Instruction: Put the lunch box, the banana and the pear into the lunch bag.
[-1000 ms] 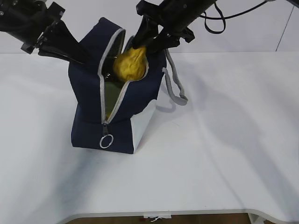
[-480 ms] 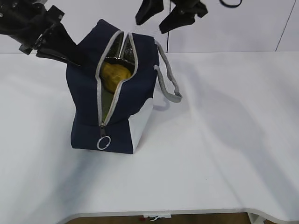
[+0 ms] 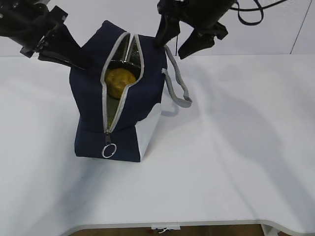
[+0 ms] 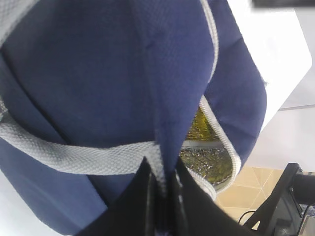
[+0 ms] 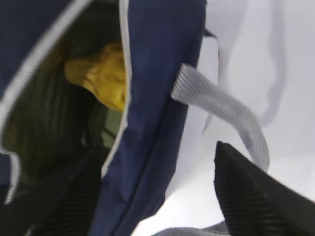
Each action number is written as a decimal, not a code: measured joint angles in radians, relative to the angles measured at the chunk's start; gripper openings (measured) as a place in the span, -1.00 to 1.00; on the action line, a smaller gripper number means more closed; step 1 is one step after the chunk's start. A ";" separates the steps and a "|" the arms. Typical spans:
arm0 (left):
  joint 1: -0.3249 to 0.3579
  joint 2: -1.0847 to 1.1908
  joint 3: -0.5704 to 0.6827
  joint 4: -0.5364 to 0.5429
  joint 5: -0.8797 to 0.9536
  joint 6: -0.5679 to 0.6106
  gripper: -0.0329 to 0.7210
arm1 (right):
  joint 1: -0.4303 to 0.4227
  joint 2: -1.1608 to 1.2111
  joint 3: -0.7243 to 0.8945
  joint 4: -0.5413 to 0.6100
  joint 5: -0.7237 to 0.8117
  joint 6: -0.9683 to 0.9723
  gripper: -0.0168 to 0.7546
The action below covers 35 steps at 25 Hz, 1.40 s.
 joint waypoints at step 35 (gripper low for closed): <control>-0.143 0.008 0.000 -0.201 -0.156 -0.088 -0.89 | 0.004 -0.045 0.049 -0.185 0.008 -0.035 -0.92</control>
